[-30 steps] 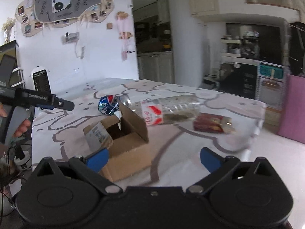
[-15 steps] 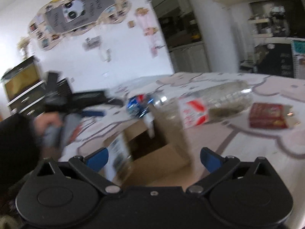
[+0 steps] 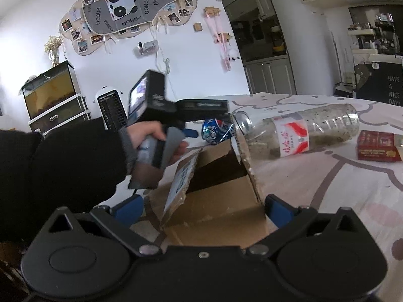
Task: Collect trash
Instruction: 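Grasp the crushed Pepsi can with the left gripper while the right gripper grasps the cardboard box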
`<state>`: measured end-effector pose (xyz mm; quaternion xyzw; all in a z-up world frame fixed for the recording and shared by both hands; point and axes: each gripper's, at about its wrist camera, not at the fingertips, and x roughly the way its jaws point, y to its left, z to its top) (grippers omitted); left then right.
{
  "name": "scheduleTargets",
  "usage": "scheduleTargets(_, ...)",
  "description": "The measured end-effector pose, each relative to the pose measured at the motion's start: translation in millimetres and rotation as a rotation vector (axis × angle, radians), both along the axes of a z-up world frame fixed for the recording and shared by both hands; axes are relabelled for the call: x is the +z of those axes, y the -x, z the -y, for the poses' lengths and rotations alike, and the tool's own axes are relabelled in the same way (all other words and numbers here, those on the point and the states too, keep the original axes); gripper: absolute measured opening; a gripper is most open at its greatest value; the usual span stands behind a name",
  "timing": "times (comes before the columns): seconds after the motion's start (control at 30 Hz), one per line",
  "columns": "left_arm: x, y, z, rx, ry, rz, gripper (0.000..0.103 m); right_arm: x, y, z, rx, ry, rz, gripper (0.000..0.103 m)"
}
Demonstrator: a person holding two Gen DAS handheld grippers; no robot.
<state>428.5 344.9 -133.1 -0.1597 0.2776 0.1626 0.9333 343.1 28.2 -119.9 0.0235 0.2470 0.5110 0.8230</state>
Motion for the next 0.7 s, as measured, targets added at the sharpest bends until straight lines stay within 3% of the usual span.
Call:
scheduleTargets(0.23,2,-41,6,0.048,-0.053,-0.141,0.103,-1,-2,2,-0.026,-0.009,-0.021,0.103)
scheduleTargets(0.3,0,-48,3,0.086,-0.026,-0.167,0.103,-2,-2,0,-0.035,-0.002,-0.027,0.103)
scheduleTargets(0.53,1,-54,-2,0.131,-0.003,-0.162,0.103,-2,-1,-5,-0.056,0.043,-0.02,0.103)
scheduleTargets(0.7,1,-50,-3,0.132,0.005,-0.148,0.102,3,5,-19,-0.068,0.14,0.073,0.103)
